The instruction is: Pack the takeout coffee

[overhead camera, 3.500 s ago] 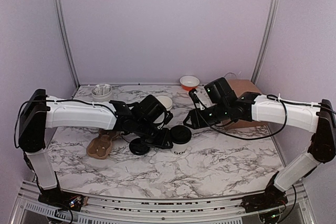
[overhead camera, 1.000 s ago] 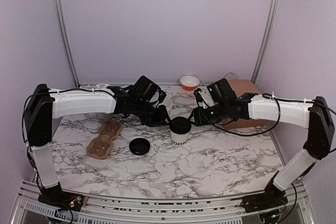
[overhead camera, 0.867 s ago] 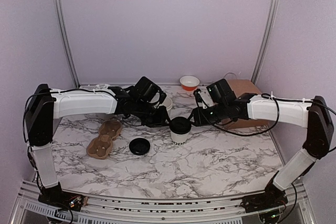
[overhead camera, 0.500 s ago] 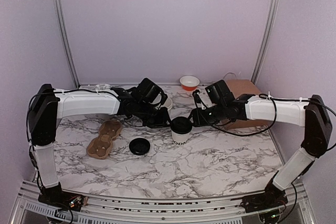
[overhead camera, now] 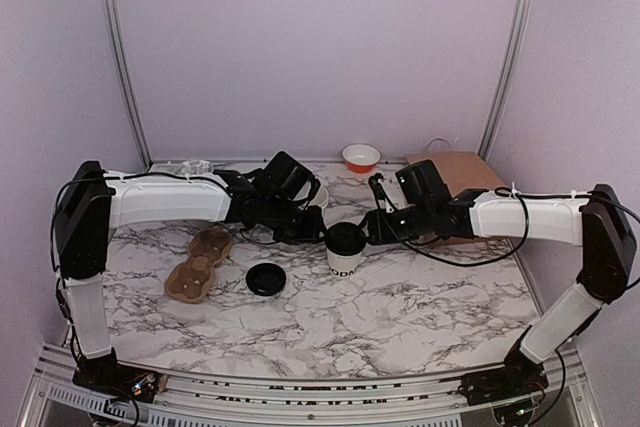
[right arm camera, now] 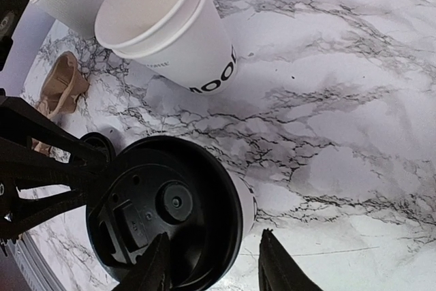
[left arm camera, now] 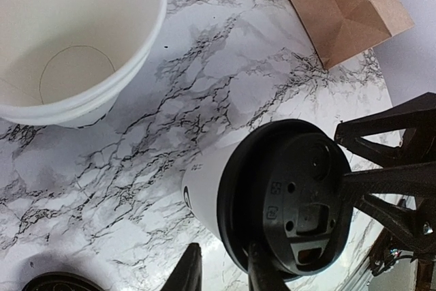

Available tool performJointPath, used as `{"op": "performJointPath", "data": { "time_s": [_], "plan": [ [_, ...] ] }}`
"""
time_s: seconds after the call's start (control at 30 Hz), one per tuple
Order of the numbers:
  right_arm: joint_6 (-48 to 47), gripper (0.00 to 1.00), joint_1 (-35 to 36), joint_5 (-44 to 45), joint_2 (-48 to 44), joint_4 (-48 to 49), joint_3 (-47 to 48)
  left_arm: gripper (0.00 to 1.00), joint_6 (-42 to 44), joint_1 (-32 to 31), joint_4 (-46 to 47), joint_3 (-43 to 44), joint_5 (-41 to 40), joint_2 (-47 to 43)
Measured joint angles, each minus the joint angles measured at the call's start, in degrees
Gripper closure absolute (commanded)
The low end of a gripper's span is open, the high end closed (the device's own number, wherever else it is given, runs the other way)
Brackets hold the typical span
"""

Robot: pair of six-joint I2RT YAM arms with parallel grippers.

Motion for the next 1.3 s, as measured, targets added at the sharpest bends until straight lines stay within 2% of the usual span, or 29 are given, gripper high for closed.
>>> {"op": "performJointPath", "data": {
  "time_s": [0.3, 0.53, 0.63, 0.9, 1.2, 1.23, 1.3],
  "plan": [
    [2.58, 0.59, 0.0, -0.48, -2.4, 8.28, -6.67, 0.76, -0.76, -0.96, 7.8, -5.46, -2.84, -1.11],
    [3.3, 0.59, -0.02, -0.55, -2.58, 8.7, -6.84, 0.76, -0.83, -1.01, 9.62, -6.29, -3.17, -1.33],
    [3.37, 0.58, -0.11, -0.52, -2.58, 7.19, -5.73, 0.75, -0.2, -1.09, 7.87, -4.74, -3.56, -1.25],
    [3.13, 0.57, -0.26, 1.36, -1.66, -1.88, 0.09, 0.73, 3.21, -2.01, -4.9, 5.33, -5.09, 0.81],
    [2.27, 0.57, -0.26, 3.21, -0.9, -5.35, 7.02, 0.71, 5.01, -2.19, -9.11, 8.55, -8.31, 0.79],
    [2.27, 0.61, -0.26, 3.1, -0.92, -5.11, 7.04, 0.71, 5.11, -2.19, -9.33, 8.55, -8.31, 0.79],
    [2.34, 0.81, -0.28, 2.19, -0.98, -4.5, 6.8, 0.71, 5.31, -2.19, -9.33, 8.55, -7.96, 0.76]
  ]
}}
